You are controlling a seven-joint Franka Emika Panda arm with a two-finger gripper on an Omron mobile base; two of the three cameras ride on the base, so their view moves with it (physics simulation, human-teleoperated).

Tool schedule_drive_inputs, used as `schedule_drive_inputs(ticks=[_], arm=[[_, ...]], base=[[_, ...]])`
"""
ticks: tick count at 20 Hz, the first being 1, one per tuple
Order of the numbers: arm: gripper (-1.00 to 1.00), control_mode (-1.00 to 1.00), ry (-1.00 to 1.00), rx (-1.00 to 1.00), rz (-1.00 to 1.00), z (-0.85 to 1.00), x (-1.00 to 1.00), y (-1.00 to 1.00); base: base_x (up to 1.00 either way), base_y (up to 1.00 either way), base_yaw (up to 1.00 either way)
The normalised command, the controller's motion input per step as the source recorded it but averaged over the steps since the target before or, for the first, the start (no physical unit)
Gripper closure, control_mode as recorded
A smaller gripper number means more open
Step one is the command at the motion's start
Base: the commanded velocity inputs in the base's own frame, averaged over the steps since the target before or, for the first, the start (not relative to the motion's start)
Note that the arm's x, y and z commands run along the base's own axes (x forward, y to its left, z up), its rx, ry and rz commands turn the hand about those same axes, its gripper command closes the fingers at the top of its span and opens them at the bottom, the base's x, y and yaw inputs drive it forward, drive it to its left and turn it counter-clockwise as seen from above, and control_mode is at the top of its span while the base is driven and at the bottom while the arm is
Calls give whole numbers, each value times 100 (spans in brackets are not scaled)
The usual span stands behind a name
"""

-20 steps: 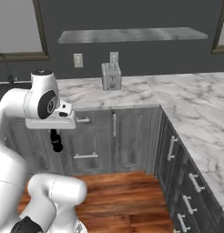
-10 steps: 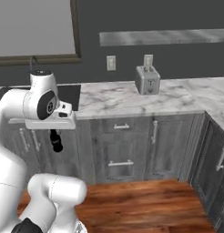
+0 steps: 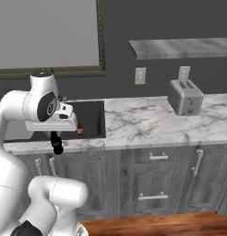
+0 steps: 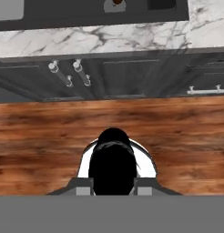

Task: Place the large bottle from the dining counter next to the other large bottle outside the sink, and place the small bottle from the dining counter next to the other small bottle inside the sink.

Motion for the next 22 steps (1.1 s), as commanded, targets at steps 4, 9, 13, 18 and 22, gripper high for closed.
schedule_drive_inputs(ticks=[4, 9, 13, 18, 22], arm=[[100, 100, 0, 0, 0, 0, 0, 0], [100, 100, 0, 0, 0, 0, 0, 0], [100, 100, 0, 0, 0, 0, 0, 0], [100, 100, 0, 0, 0, 0, 0, 0], [100, 100, 0, 0, 0, 0, 0, 0]], base=[[77, 14, 3], [33, 6, 13], [21, 15, 19], [17, 12, 24], [30, 1, 25]])
